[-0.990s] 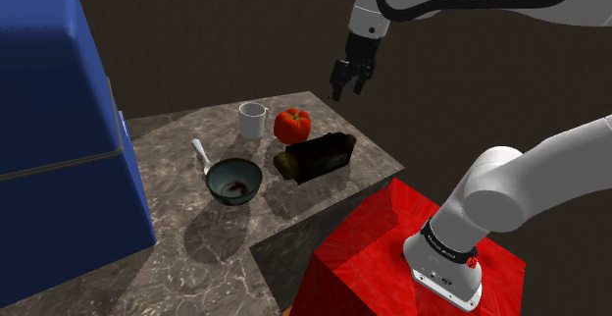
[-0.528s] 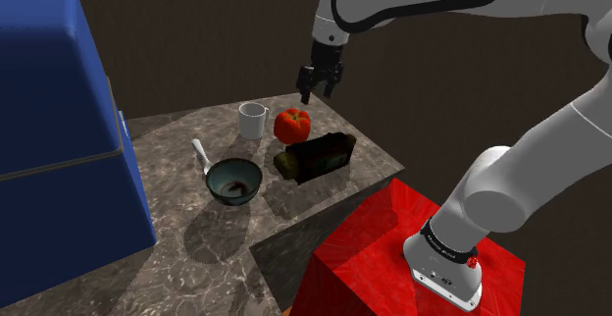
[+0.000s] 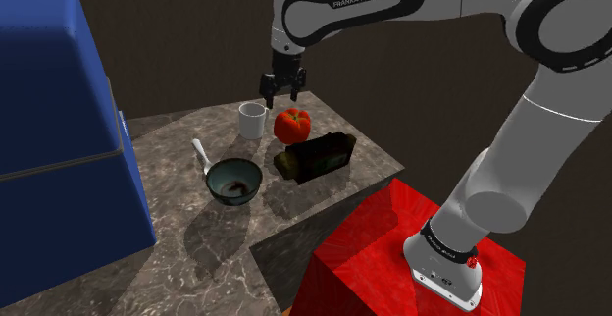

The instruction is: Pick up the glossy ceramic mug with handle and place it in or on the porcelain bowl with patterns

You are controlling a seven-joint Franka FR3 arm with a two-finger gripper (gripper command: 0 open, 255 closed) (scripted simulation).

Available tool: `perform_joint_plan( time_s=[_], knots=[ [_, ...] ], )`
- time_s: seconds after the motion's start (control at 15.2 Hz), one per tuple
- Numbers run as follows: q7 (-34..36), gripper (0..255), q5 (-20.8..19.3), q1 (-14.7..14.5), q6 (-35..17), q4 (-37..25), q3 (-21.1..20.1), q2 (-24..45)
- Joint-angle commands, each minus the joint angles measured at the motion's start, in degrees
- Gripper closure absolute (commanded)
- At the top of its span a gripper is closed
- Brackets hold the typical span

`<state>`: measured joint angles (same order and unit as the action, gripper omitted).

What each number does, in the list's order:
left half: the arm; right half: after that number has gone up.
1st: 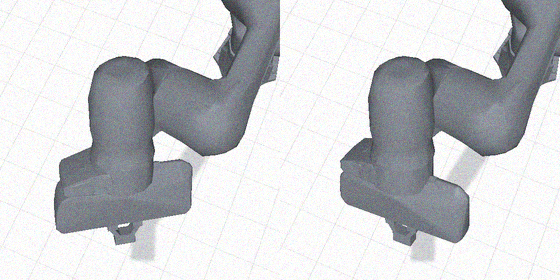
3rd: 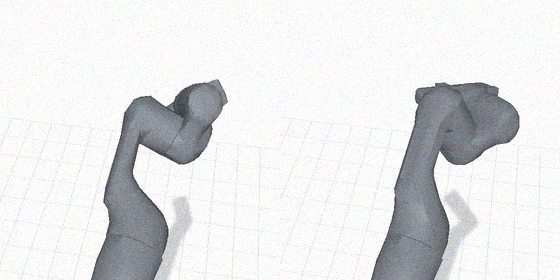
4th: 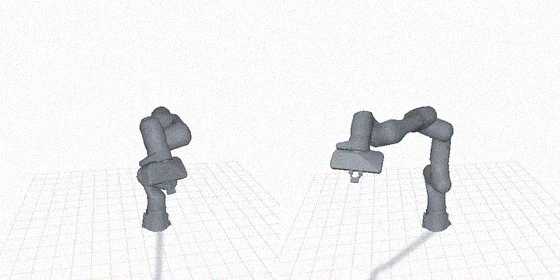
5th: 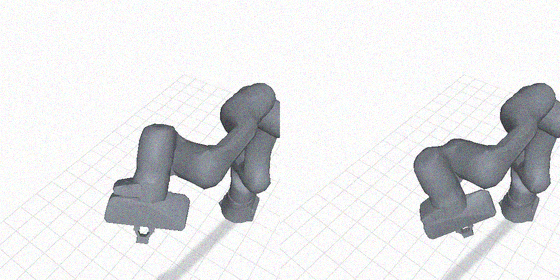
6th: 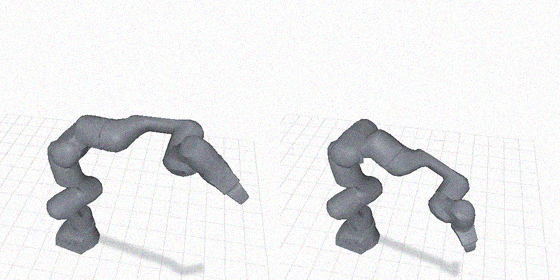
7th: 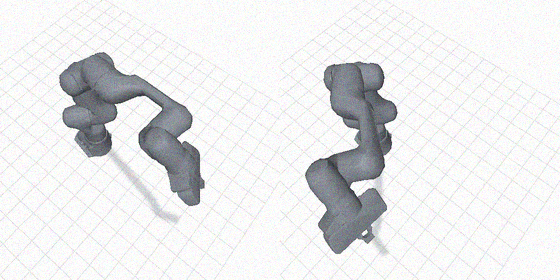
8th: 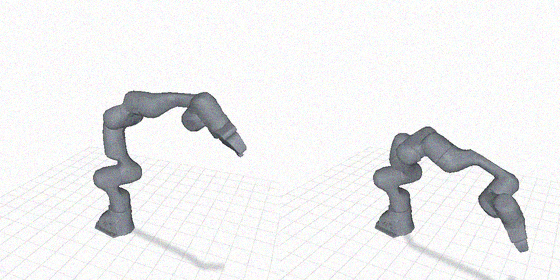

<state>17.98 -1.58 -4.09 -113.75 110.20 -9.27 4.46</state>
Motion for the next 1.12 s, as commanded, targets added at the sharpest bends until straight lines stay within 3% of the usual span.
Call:
perform_joint_plan(
  time_s=[0.0,0.59,1.06],
  knots=[
    [1.67,0,-1.13,-0.80,-0.15,-4.10,-0.52,4.42],
    [5.92,0,-5.93,-5.07,3.52,-28.72,-0.39,26.32],
    [6.18,0,-6.27,-4.98,-1.08,-25.54,-0.12,27.77]
  ],
)
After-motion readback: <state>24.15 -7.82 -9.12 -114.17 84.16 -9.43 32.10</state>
